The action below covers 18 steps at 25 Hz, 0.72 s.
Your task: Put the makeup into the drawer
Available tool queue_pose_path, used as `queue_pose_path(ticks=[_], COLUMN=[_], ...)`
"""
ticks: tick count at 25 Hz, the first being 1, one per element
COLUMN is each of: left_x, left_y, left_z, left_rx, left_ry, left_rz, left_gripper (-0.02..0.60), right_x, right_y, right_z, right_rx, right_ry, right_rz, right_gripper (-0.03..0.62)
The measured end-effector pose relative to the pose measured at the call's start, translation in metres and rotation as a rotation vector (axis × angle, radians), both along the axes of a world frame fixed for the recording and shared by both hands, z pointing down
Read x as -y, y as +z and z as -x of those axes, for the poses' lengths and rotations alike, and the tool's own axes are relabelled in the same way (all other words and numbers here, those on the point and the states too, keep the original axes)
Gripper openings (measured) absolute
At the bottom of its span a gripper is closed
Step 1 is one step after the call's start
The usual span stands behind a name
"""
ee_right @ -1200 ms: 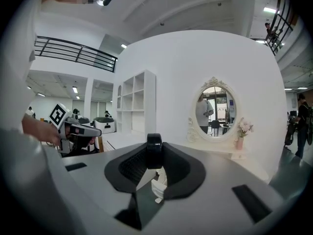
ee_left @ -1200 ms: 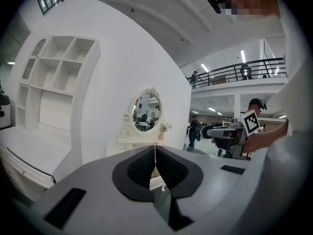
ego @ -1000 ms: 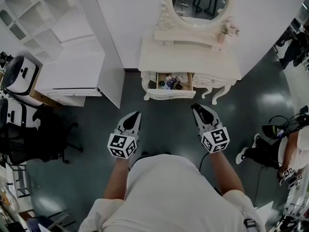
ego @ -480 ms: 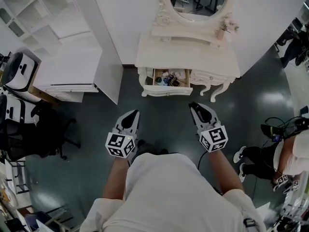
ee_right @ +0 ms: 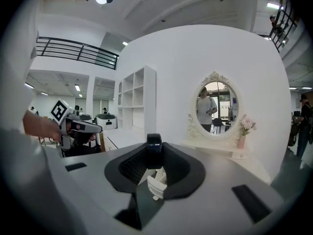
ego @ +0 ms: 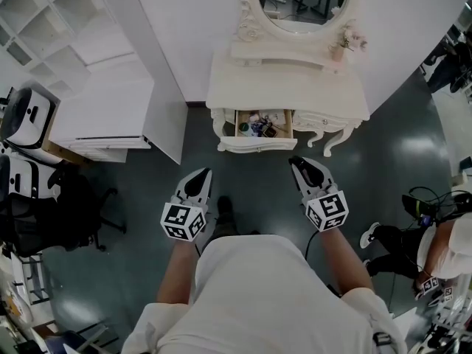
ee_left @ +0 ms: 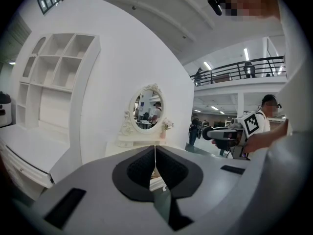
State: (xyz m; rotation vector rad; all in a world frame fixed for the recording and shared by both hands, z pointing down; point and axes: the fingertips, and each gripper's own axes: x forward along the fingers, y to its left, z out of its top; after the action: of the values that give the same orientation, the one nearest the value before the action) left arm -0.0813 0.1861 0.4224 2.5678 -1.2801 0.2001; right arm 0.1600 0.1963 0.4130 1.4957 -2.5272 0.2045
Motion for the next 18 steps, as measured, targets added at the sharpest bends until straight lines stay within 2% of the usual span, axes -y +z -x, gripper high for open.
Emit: queue_pose_path(ticks=[18], left_x=[0.129], left_y=[0.007], left_z=[0.021], left_rx=[0.002], left_ry=[0.134], left_rz=[0.023], left_gripper=[0.018], right_x=[0.101], right_y=[0.004], right_z=[0.034], right_rx=[-0.022], right_ry=[0.106], right_rz=[0.029], right_gripper=[0.094])
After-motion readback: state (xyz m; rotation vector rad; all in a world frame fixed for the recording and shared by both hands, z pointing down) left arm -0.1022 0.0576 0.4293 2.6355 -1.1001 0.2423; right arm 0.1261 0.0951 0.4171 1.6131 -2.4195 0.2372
